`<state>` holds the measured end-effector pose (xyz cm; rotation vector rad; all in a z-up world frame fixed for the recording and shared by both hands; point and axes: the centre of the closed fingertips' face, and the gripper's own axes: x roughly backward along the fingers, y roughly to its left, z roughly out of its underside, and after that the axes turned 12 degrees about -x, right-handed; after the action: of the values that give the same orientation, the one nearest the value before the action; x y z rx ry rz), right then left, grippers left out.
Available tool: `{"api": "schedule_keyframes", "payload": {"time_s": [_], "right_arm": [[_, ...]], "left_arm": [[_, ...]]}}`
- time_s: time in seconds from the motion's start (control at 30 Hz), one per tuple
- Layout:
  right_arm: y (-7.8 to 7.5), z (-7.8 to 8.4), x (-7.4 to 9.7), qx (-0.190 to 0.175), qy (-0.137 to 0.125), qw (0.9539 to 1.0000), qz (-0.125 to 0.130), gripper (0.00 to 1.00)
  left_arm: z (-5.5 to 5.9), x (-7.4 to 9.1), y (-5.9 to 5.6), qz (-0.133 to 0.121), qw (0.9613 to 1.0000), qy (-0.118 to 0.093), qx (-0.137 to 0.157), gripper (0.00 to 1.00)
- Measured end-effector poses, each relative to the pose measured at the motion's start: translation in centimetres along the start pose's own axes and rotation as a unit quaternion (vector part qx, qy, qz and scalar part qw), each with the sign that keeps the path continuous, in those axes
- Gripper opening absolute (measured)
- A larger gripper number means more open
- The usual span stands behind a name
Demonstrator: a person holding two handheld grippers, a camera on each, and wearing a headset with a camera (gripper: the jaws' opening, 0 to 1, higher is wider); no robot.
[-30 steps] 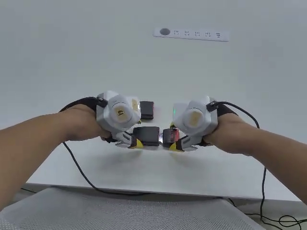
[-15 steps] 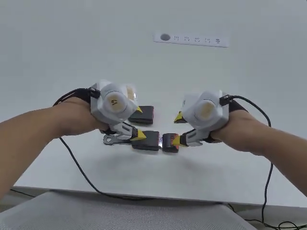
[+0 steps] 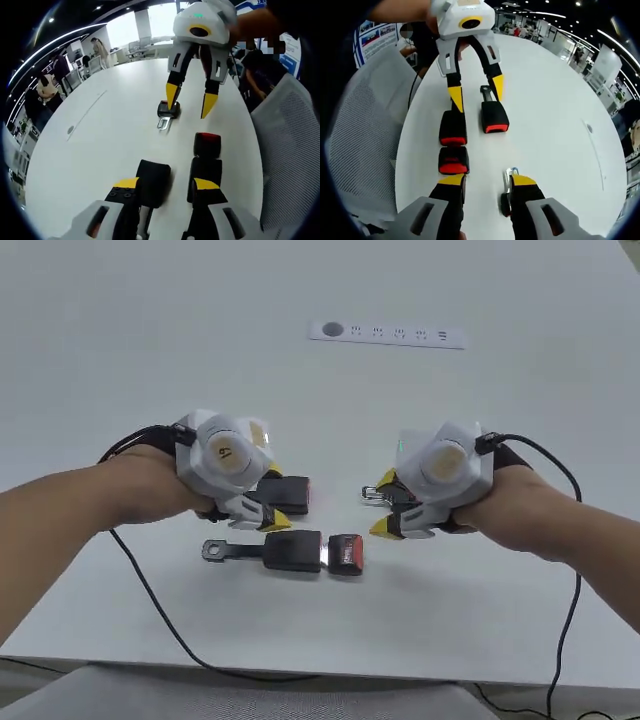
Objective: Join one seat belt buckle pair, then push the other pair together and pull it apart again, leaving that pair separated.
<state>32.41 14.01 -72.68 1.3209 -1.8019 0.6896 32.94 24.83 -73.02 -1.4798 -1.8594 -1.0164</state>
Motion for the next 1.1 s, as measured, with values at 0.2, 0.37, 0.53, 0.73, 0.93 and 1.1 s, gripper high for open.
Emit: {"api": "schedule_keyframes", "payload": {"time_s": [0.2,0.37,0.53,0.73,0.93,1.1], "right_arm": [[-1.9,0.7,0.4,-0.004,0.006,0.9999,0.008,0.33],[-3.5,2.2,0.4,0.0,0.021,0.9996,0.016,0.34],[-5.0,3.6,0.1,0.003,0.034,0.9992,0.021,0.33],[-5.5,4.4,-0.3,0.009,0.047,0.9987,0.016,0.33],[-5.8,5.1,-1.0,0.013,0.055,0.9984,0.007,0.35],[-5.9,5.1,-1.4,0.011,0.055,0.9984,0.0,0.34]], "left_arm": [[0.7,-0.4,0.8,-0.002,1.0,0.001,0.007,0.41],[1.2,-0.5,1.8,0.002,1.0,0.004,0.007,0.41],[1.4,-1.1,2.2,0.007,0.9999,0.007,0.003,0.41],[2.2,-1.9,2.0,0.027,0.9989,0.025,-0.03,0.4],[2.9,-2.4,1.8,0.034,0.9969,0.044,-0.055,0.37],[2.9,-2.5,1.8,0.038,0.9981,0.038,-0.031,0.36]]}}
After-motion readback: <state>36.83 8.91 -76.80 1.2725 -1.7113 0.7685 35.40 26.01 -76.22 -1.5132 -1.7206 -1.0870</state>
